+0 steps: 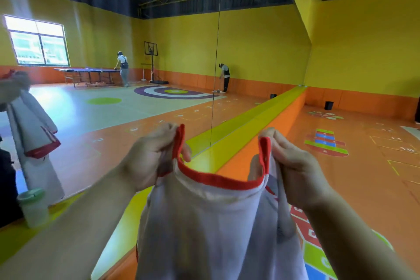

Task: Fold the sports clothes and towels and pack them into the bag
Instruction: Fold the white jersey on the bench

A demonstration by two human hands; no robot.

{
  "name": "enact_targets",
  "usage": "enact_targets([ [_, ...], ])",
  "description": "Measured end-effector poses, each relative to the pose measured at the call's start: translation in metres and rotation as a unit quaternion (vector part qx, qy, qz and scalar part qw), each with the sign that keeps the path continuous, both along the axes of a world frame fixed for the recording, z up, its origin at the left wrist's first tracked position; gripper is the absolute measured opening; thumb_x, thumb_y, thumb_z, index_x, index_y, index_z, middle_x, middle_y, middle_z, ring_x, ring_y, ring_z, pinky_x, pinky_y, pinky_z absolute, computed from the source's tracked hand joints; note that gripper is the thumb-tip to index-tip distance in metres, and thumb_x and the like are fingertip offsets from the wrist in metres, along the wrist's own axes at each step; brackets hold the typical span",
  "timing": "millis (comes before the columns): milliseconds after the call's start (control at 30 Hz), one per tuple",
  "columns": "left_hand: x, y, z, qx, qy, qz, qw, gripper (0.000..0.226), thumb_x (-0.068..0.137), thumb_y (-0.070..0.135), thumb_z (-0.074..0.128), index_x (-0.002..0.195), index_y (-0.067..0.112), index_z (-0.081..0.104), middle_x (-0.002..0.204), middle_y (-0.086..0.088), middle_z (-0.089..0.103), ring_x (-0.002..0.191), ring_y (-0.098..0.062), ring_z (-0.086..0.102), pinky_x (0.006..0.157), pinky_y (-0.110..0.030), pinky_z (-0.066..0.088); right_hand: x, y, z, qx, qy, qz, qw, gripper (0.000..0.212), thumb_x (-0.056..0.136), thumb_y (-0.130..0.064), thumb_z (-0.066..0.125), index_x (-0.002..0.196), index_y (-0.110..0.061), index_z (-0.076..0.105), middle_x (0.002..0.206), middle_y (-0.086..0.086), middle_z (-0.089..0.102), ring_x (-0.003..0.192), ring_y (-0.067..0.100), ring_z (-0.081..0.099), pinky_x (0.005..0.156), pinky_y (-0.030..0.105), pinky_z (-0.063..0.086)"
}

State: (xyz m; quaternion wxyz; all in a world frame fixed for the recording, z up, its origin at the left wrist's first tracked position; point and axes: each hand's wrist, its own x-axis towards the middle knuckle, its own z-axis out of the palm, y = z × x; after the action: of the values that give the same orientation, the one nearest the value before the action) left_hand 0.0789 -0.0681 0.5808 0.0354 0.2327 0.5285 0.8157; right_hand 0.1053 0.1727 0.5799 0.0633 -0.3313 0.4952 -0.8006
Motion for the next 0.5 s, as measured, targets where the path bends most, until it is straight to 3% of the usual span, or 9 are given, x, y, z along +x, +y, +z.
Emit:
enact_targets([
  [67,0.005,0.012,0.000,-0.050,0.018,-0.020,0.998,0.020,0.086,0.028,0.051,0.084,0.013,0.038,0.054,-0.010,0.056,0.027,-0.016,0.047,0.033,-0.019,0.040,0.002,-0.011,0.002,0.037,0.037,0.004,0.999,0.032,0.076,-0.036,0.074,0.081,-0.011,0.054,0.060,0.015,0.057,0.049,0.020,0.055,0.052,0.027,0.046],
  [200,0.013,0.033,0.000,-0.035,0.068,-0.039,0.996,0.016,0.089,0.025,0.050,0.086,0.013,0.040,0.052,-0.007,0.054,0.029,-0.017,0.047,0.033,-0.023,0.044,0.004,-0.030,-0.002,0.058,0.107,-0.041,0.992,0.023,0.086,-0.035,0.064,0.087,-0.015,0.054,0.069,0.016,0.059,0.057,0.022,0.057,0.057,0.029,0.047],
  [300,0.017,0.045,0.001,-0.035,0.100,-0.006,0.994,0.013,0.088,0.021,0.049,0.082,0.011,0.044,0.047,0.004,0.052,0.034,-0.004,0.046,0.035,-0.014,0.038,0.004,-0.038,-0.006,0.110,0.180,-0.176,0.962,0.013,0.092,-0.027,0.054,0.082,-0.019,0.054,0.071,-0.005,0.055,0.065,0.008,0.049,0.062,0.020,0.042],
  [367,0.017,0.048,-0.001,-0.042,0.117,-0.002,0.992,0.013,0.088,0.025,0.055,0.076,0.020,0.057,0.052,0.007,0.049,0.041,-0.001,0.042,0.041,-0.011,0.034,0.003,-0.042,-0.009,0.119,0.195,-0.220,0.948,0.011,0.091,-0.018,0.049,0.081,-0.015,0.053,0.071,-0.014,0.054,0.067,0.002,0.047,0.065,0.014,0.040],
  [500,0.013,0.050,-0.004,-0.055,0.141,0.009,0.988,0.011,0.077,0.040,0.068,0.069,0.033,0.064,0.062,0.014,0.054,0.054,0.004,0.048,0.052,-0.008,0.039,0.005,-0.047,-0.013,0.108,0.198,-0.272,0.936,0.009,0.089,-0.016,0.051,0.082,-0.016,0.056,0.070,-0.013,0.055,0.066,0.002,0.049,0.063,0.014,0.041],
])
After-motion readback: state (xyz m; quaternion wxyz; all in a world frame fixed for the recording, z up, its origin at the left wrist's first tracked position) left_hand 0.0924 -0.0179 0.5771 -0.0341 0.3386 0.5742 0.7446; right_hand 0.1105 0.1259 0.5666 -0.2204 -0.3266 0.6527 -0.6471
